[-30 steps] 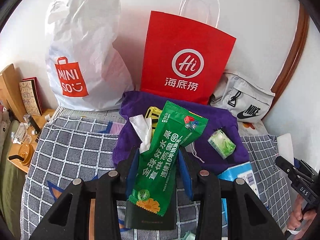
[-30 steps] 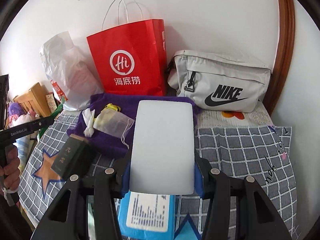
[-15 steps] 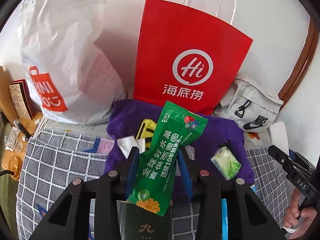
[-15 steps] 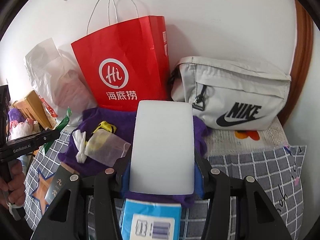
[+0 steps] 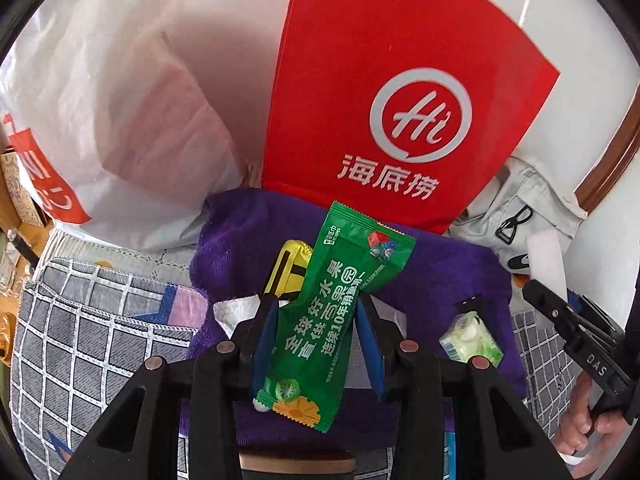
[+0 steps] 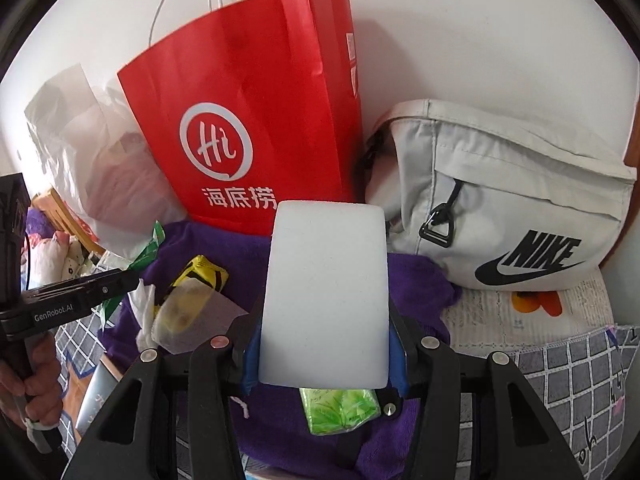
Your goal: Organize soft objects
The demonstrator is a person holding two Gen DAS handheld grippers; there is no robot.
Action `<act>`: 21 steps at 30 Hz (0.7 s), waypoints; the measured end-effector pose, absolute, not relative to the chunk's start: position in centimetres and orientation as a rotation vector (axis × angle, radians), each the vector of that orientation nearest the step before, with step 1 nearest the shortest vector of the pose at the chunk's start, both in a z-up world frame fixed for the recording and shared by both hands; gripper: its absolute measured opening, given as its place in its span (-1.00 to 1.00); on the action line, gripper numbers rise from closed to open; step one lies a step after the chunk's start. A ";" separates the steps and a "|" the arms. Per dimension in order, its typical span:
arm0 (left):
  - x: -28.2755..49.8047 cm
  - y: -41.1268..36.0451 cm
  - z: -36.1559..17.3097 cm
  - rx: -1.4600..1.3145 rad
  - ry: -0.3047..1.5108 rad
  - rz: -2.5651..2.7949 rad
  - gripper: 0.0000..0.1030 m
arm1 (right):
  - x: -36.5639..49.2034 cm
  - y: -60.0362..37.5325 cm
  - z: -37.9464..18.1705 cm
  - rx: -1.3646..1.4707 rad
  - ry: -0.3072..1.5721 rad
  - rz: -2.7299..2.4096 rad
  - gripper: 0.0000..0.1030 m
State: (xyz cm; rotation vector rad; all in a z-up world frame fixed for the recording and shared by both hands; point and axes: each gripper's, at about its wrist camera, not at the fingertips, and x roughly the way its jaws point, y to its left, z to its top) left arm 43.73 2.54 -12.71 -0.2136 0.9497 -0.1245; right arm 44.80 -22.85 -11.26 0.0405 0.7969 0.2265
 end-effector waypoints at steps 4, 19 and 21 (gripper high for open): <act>43.8 2.3 -13.1 -0.197 0.963 -0.134 -0.27 | 46.2 -23.2 -13.1 0.068 0.843 0.248 -0.04; 45.2 1.5 -15.5 -0.229 1.047 -0.169 -0.22 | 48.4 -22.3 -17.7 0.038 1.031 0.245 -0.03; 45.3 1.3 -15.7 -0.227 1.052 -0.171 -0.22 | 48.5 -22.1 -17.9 0.029 1.045 0.248 -0.03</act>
